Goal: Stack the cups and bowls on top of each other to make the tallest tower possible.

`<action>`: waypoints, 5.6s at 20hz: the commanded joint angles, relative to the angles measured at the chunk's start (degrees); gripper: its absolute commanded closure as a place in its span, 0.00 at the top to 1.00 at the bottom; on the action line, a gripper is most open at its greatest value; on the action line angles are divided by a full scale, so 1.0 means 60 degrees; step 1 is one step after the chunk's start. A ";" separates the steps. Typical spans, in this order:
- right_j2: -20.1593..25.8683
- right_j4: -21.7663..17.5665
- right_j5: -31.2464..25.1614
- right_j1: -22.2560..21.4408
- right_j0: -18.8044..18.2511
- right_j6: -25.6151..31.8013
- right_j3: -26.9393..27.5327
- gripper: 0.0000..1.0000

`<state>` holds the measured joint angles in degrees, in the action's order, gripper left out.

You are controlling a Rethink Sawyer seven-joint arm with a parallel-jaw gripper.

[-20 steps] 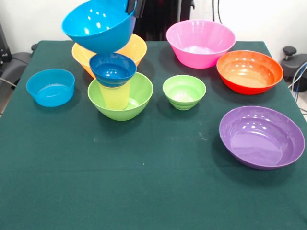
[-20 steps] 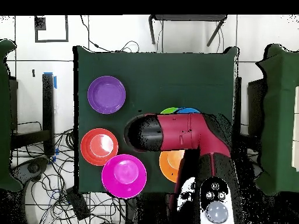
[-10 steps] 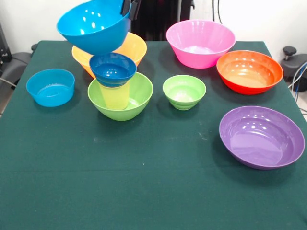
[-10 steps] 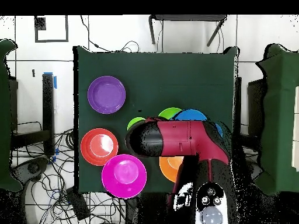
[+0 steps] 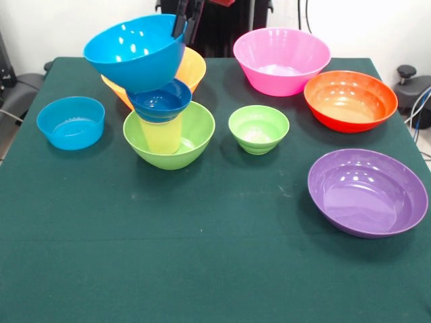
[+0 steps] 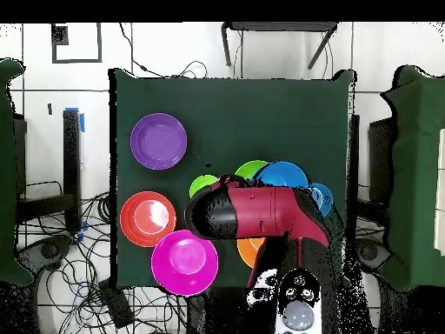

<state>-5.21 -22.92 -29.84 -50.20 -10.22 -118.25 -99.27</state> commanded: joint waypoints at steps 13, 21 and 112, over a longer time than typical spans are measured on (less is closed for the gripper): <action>-0.0633 0.0379 0.1502 0.0936 0.0835 -0.2053 -0.0569 0.00; -0.0922 0.0493 0.1886 0.1144 0.1029 -0.2045 -0.0489 0.00; -0.1780 0.1505 0.1971 0.1943 0.1964 -0.1257 0.0301 0.00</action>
<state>-20.26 -14.68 -17.61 -39.77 2.77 -121.10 -99.79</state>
